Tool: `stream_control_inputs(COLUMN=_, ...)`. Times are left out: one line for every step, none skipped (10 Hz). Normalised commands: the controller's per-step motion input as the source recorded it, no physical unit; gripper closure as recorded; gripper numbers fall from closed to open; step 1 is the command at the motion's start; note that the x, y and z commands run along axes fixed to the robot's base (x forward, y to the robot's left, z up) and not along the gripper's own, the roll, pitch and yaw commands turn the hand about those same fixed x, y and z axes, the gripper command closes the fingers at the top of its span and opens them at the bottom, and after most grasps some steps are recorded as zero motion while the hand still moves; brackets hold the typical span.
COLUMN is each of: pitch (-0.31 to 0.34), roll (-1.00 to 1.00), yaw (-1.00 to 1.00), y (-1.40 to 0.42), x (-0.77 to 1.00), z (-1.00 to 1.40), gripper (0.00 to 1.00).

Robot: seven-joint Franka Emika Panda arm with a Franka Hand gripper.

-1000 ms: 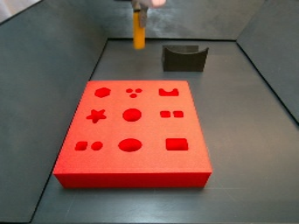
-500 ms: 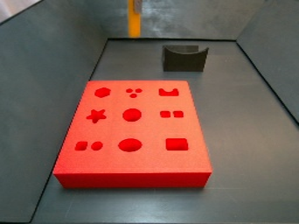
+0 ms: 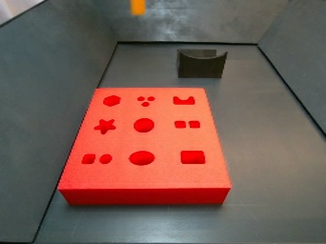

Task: Pick up the oval object. Move up. Move to above the board. Insert the oval object.
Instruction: Move to above the board.

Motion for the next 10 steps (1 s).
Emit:
stream_control_inputs(pitch=0.028, roll=0.00, yaw=-0.04, y=0.01, x=-0.17, z=1.00, gripper=1.00)
stream_control_inputs(pitch=0.042, roll=0.01, yaw=-0.03, y=0.02, x=-0.14, z=1.00, gripper=1.00)
stream_control_inputs(pitch=0.060, roll=0.02, yaw=-0.02, y=0.02, x=-0.09, z=0.83, gripper=1.00)
stream_control_inputs(pitch=0.077, roll=0.02, yaw=-0.01, y=0.02, x=-0.05, z=0.65, gripper=1.00)
stream_control_inputs(pitch=0.094, roll=0.02, yaw=0.00, y=0.02, x=-0.01, z=0.42, gripper=1.00)
stream_control_inputs(pitch=0.102, roll=0.03, yaw=0.00, y=0.01, x=0.00, z=0.25, gripper=1.00)
stream_control_inputs(pitch=0.097, roll=0.04, yaw=1.00, y=-1.00, x=0.26, z=0.05, gripper=1.00)
stream_control_inputs(pitch=0.094, roll=0.05, yaw=1.00, y=-1.00, x=0.26, z=0.04, gripper=1.00)
stream_control_inputs(pitch=0.101, roll=0.05, yaw=1.00, y=-1.00, x=0.27, z=0.04, gripper=1.00)
stream_control_inputs(pitch=0.108, roll=0.03, yaw=1.00, y=-1.00, x=0.28, z=0.04, gripper=1.00)
